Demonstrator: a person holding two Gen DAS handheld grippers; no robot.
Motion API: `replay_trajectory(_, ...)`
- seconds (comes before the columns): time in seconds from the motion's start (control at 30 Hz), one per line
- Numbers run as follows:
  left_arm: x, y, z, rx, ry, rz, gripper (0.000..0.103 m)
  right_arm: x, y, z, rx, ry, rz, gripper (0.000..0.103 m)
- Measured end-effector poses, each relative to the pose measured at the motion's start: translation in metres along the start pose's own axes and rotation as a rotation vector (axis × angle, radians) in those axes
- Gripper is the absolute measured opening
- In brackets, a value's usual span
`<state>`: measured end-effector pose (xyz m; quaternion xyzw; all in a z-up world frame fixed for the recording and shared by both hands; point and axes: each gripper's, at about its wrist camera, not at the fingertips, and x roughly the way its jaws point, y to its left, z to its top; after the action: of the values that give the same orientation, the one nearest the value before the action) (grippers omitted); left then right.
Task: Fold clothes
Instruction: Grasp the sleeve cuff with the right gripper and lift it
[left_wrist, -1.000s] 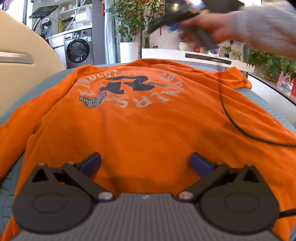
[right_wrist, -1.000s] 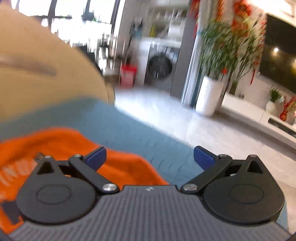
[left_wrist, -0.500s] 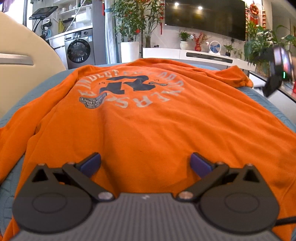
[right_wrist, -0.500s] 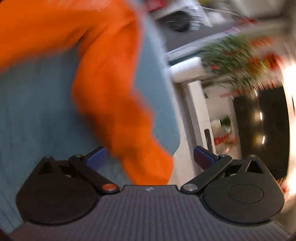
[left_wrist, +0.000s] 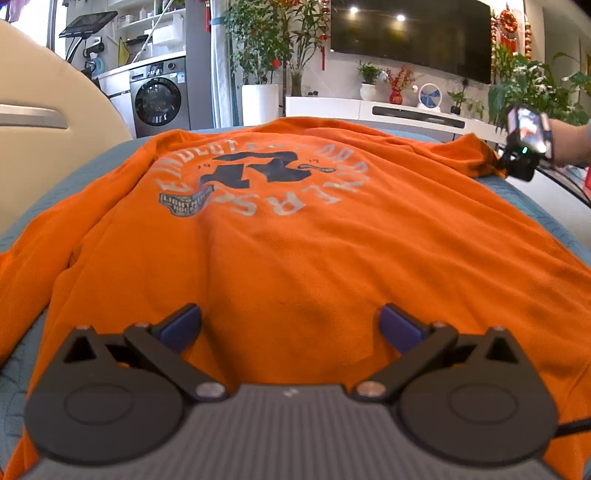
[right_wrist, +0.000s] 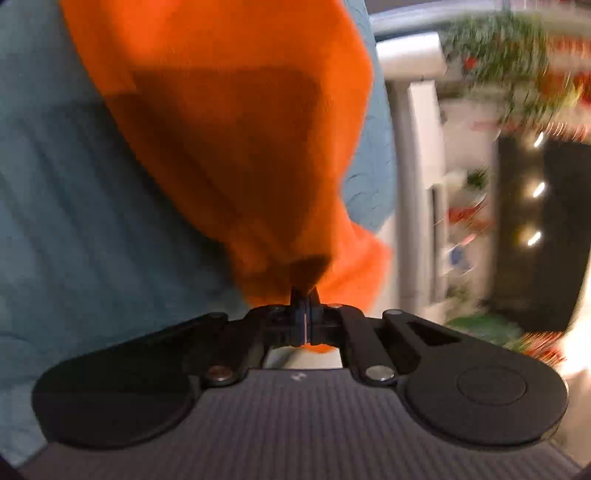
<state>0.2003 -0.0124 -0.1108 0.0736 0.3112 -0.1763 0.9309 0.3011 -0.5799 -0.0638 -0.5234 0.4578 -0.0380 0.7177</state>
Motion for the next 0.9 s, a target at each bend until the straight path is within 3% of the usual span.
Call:
replay_trajectory(0.1,-0.001,0.000,0.001,0.001,0.004,0.001,0.103,-0.032,-0.011,-0.009,0.129,-0.085,-0.005,0.005)
replay_trajectory(0.27,0.000,-0.001,0.001,-0.001,0.003,0.001,0.103,-0.098,-0.007,-0.034,0.324,-0.264,0.130,0.006)
replay_trajectory(0.37,0.001,-0.001,0.002,0.000,0.005,0.002,0.103,-0.129,-0.008,-0.051,0.578,-0.316,0.310,0.006)
replay_trajectory(0.4,0.002,-0.002,0.002,0.001,0.005,0.003,0.103,-0.134,-0.014,-0.057,0.781,-0.308,0.438,0.006)
replay_trajectory(0.47,0.001,-0.003,0.001,0.003,0.005,0.004,0.103,-0.155,-0.012,-0.064,0.949,-0.378,0.540,0.005)
replay_trajectory(0.5,0.001,-0.003,0.001,0.003,0.005,0.004,0.103,-0.167,-0.006,-0.059,0.889,-0.386,0.471,0.005)
replay_trajectory(0.57,0.001,-0.003,0.001,0.003,0.005,0.004,0.103,-0.165,0.023,-0.030,0.591,-0.342,0.226,0.027)
replay_trajectory(0.6,0.001,-0.003,0.001,0.003,0.005,0.005,0.103,-0.163,0.039,-0.015,0.436,-0.316,0.102,0.061)
replay_trajectory(0.63,0.001,-0.003,0.001,0.003,0.004,0.005,0.103,-0.154,0.037,-0.014,0.390,-0.307,0.071,0.092)
replay_trajectory(0.7,0.001,-0.003,0.000,0.003,0.004,0.005,0.103,-0.115,0.075,0.012,0.181,-0.259,0.038,0.096)
replay_trajectory(0.73,0.001,-0.003,0.000,0.004,0.004,0.005,0.103,-0.104,0.081,0.006,0.158,-0.250,0.040,0.096)
replay_trajectory(0.8,0.000,-0.002,0.000,0.005,0.002,0.005,0.103,-0.065,0.096,0.022,0.158,-0.216,0.053,0.096)
replay_trajectory(0.9,0.000,-0.001,-0.001,0.004,0.002,0.003,0.103,-0.026,0.089,0.029,0.218,-0.162,-0.013,0.095)
